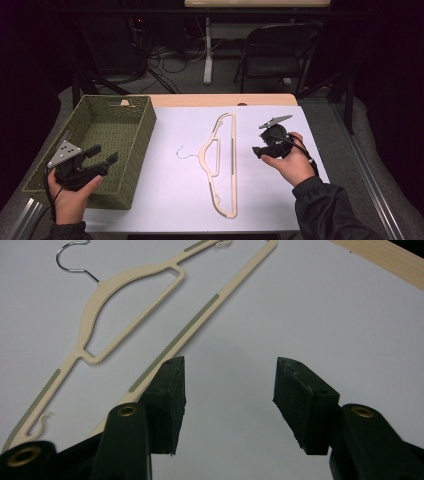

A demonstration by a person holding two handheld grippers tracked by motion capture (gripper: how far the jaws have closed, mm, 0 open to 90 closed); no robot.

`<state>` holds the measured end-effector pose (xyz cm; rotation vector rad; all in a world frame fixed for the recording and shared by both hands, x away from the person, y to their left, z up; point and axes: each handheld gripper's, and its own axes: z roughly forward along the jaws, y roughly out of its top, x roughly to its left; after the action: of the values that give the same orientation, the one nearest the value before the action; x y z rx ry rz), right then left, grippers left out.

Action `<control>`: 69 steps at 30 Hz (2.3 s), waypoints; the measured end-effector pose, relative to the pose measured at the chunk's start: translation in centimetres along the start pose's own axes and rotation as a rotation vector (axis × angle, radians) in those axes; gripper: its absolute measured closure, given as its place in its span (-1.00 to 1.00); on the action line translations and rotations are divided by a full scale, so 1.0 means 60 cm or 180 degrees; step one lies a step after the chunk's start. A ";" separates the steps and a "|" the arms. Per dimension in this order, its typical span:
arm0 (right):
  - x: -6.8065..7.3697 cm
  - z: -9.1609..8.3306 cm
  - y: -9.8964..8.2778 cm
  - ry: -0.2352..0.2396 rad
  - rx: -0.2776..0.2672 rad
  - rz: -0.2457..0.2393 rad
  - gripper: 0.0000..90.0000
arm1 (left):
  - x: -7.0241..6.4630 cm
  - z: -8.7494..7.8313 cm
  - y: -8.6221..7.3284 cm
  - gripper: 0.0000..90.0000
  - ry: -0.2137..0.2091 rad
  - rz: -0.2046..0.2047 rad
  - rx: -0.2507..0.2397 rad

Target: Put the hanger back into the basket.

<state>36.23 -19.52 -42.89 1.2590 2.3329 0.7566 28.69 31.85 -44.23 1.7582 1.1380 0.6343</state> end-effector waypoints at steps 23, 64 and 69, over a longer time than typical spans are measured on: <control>0.022 0.080 0.089 0.0120 0.0491 0.0071 0.14 | 0.007 -0.012 -0.020 -0.31 0.0044 -0.0064 0.0061; 0.095 0.234 0.101 0.0321 0.1169 0.0090 0.12 | 0.008 -0.006 -0.024 -0.31 0.0035 -0.0058 0.0099; 0.105 0.248 0.098 0.0404 0.1271 0.0134 0.13 | 0.008 -0.006 -0.024 -0.31 0.0037 -0.0059 0.0100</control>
<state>45.03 -7.38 -51.38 1.4606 2.6602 0.4014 28.02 32.66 -45.42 1.7706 1.1768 0.6192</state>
